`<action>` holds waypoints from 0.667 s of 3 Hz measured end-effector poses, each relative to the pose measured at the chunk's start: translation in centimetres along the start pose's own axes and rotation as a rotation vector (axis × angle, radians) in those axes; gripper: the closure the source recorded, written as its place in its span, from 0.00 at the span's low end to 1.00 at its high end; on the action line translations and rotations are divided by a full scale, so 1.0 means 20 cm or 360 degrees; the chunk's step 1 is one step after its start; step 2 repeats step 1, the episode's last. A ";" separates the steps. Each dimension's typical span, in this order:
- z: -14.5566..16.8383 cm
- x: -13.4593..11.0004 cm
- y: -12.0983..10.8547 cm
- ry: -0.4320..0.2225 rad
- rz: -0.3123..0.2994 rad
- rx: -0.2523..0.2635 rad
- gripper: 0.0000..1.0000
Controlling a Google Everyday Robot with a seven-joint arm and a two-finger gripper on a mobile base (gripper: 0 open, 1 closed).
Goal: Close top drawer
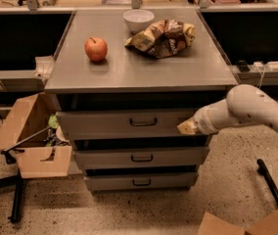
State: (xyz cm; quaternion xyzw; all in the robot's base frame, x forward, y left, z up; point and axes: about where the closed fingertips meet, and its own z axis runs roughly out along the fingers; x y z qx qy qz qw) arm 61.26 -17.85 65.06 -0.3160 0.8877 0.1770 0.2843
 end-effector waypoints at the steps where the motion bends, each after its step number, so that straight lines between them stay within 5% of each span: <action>1: -0.16 0.16 0.01 -0.0017 0.0037 -0.0069 1.00; 2: -0.16 0.16 0.01 -0.0017 0.0037 -0.0069 1.00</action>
Offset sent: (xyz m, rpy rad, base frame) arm 0.0000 0.0000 0.0000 0.0000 0.0000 0.0000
